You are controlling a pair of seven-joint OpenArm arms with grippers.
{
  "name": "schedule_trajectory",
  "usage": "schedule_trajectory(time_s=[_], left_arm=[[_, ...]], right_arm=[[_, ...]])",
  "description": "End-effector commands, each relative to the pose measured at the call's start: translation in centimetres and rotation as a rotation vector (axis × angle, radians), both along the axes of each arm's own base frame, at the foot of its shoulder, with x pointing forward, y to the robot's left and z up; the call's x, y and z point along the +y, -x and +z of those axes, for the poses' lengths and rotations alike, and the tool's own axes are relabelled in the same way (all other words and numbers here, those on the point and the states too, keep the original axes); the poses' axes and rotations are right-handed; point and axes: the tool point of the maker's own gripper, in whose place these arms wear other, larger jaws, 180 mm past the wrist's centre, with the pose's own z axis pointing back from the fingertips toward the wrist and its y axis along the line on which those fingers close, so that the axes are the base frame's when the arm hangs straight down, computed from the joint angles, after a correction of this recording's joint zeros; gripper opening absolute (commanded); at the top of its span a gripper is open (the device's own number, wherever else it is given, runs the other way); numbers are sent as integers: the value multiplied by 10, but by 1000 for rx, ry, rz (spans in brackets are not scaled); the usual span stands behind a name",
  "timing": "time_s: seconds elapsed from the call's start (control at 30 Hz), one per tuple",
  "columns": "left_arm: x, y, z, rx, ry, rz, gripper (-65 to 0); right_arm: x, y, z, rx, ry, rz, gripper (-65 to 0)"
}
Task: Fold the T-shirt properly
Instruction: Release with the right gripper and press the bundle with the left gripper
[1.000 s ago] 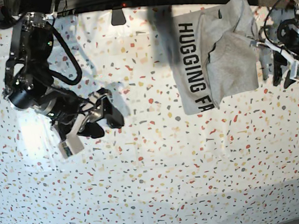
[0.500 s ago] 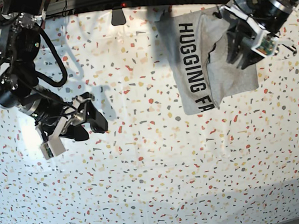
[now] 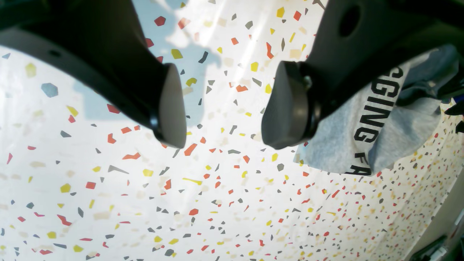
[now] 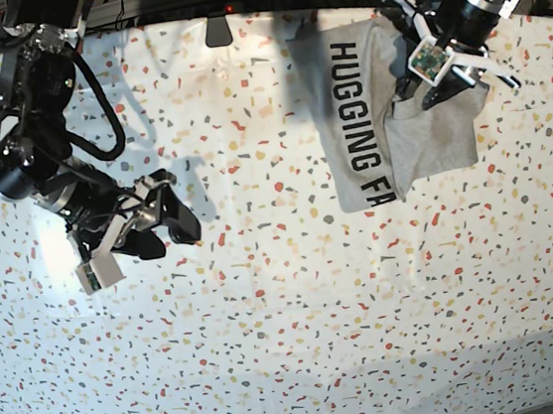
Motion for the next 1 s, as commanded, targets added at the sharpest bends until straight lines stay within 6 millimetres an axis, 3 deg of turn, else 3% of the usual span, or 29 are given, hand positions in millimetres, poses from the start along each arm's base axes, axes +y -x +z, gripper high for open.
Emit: schedule_trajectory(time_s=[0.0,0.27,0.33,0.4,0.63,0.8,0.93,0.97], left_arm=[[0,-3,8,-29,6,-4,-484],[0,-2,6,-26,5,-3,-500],[1,-2,4,-21,4,-2,-555],[2,-1,1,-13,1,1,-650],[7,-3,-4,0,8,22,-650],[39,-21,11,-88,-6,183,-650],[48,-24,16,-85,49,231,-650],[48,-25,17,-83,63,236,-602]], right_arm=[[0,-6,17,-59,-17,2,-284],[5,-4,21,-50,-68,17,-284],[5,-4,21,-50,-67,17,-284],[5,-4,21,-50,-68,17,-284],[5,-3,20,-44,-63,19,-284],[5,-3,20,-44,-63,19,-284],[5,-3,20,-43,-63,19,-284],[5,-3,20,-44,-63,19,-284]])
